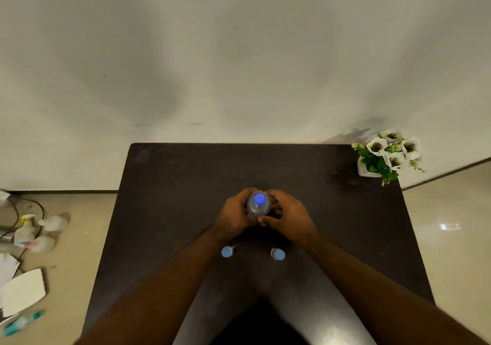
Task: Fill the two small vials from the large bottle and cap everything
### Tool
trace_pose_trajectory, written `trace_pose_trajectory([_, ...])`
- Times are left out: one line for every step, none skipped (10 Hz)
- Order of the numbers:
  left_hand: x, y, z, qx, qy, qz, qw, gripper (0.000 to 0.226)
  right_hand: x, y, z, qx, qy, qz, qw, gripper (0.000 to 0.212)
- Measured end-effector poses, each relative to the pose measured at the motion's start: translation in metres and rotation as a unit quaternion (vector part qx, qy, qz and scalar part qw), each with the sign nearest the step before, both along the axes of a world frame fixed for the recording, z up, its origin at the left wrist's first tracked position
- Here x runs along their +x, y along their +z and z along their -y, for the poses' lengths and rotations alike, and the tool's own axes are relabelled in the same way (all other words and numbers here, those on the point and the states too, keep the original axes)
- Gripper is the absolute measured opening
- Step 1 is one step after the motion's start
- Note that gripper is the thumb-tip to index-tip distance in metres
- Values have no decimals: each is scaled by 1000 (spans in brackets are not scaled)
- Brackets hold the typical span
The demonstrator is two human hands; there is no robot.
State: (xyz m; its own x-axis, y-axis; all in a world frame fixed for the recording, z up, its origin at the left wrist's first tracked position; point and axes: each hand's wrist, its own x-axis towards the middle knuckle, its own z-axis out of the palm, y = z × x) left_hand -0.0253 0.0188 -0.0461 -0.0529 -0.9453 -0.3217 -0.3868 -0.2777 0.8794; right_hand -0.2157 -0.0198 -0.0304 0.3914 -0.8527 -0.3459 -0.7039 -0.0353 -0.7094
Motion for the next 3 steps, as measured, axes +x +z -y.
trace_pose_trajectory([-2, 0, -2, 10, -2, 2, 1000, 67, -3, -2, -4, -5, 6, -5, 1000, 68])
trace_pose_trajectory([-2, 4, -4, 10, -4, 11, 1000, 79, -5, 2, -6, -6, 10, -8, 1000, 65])
trace_pose_trajectory([1, 6, -9, 8, -3, 13, 1000, 102, -10, 6, -10, -23, 3, 9, 1000, 67])
